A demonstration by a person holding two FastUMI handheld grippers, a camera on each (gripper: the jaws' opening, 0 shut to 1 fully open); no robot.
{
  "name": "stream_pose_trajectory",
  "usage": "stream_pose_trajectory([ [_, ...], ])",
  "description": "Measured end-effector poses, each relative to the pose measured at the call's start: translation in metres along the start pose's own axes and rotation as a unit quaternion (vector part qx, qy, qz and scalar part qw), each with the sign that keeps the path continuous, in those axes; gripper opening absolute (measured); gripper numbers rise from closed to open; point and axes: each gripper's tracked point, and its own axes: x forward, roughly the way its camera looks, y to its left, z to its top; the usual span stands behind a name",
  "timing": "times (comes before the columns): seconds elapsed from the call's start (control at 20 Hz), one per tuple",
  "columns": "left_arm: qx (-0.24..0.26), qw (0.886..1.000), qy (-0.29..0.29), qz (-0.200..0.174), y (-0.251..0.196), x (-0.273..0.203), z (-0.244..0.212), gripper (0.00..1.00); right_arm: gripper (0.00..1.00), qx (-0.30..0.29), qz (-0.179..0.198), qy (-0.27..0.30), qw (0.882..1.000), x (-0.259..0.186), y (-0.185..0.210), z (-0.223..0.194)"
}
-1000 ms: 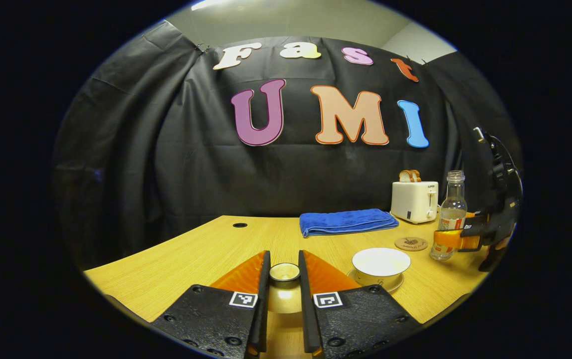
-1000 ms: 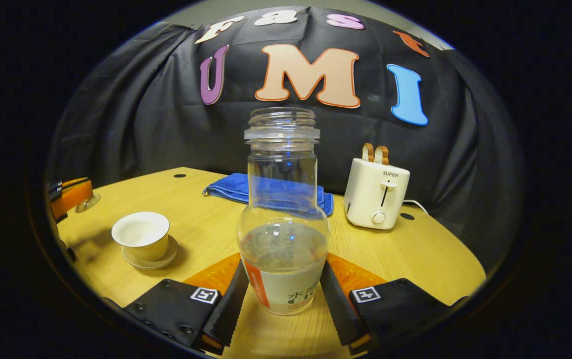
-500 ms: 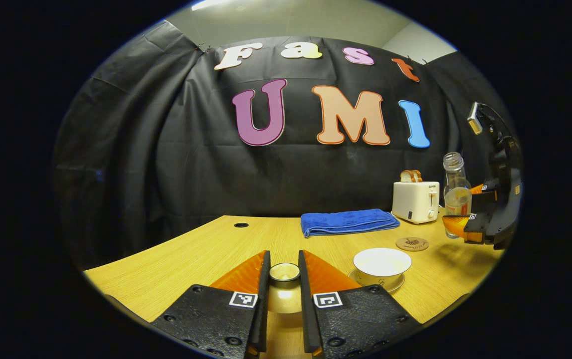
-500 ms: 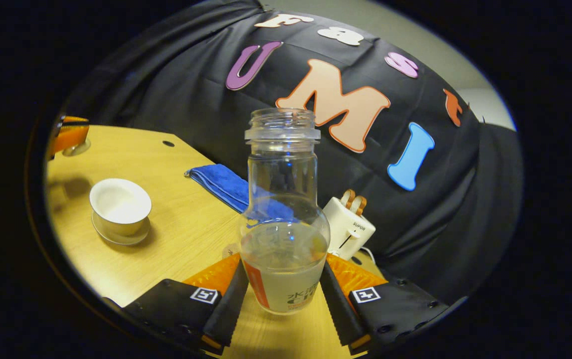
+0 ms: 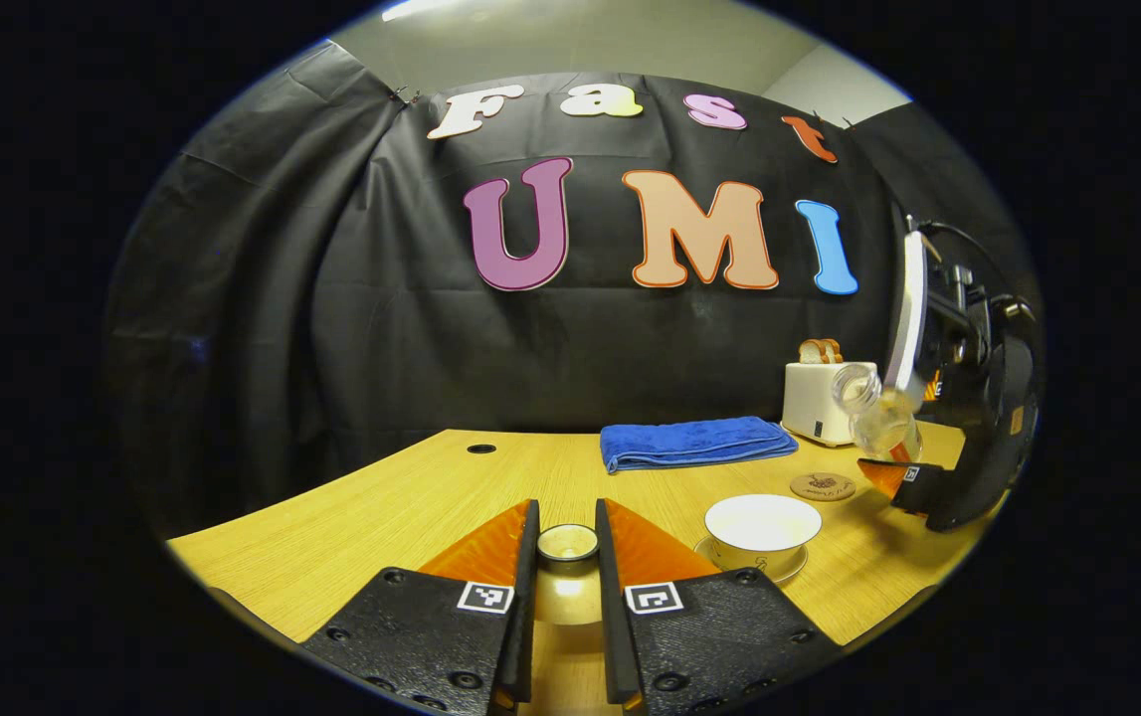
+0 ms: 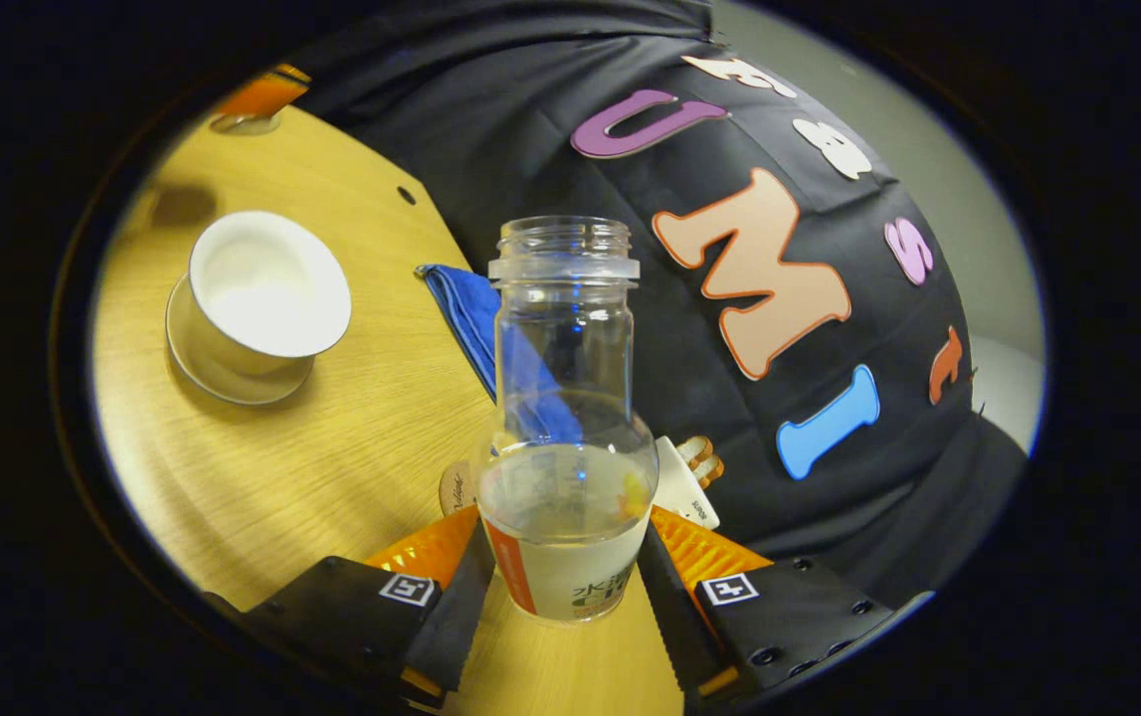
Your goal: Open the teacup lid with one hand, grasp the water bottle and pour water into the teacup with the other hand; after pouring, place the water bottle on the coaster and then close the teacup lid.
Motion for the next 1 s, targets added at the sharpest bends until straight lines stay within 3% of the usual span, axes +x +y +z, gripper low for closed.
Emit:
stream_pose_trajectory([
  [0.3, 0.0, 1.0, 0.0, 0.0, 0.0, 0.0, 0.0, 0.26, 0.8, -0.117, -0.024, -0.03, 0.992, 0.003, 0.008, 0.022],
  [1.0, -0.001, 1.0, 0.0, -0.002, -0.001, -0.001, 0.001, 0.26, 0.8, -0.261, -0.05, -0.047, 0.963, 0.007, 0.006, 0.033],
])
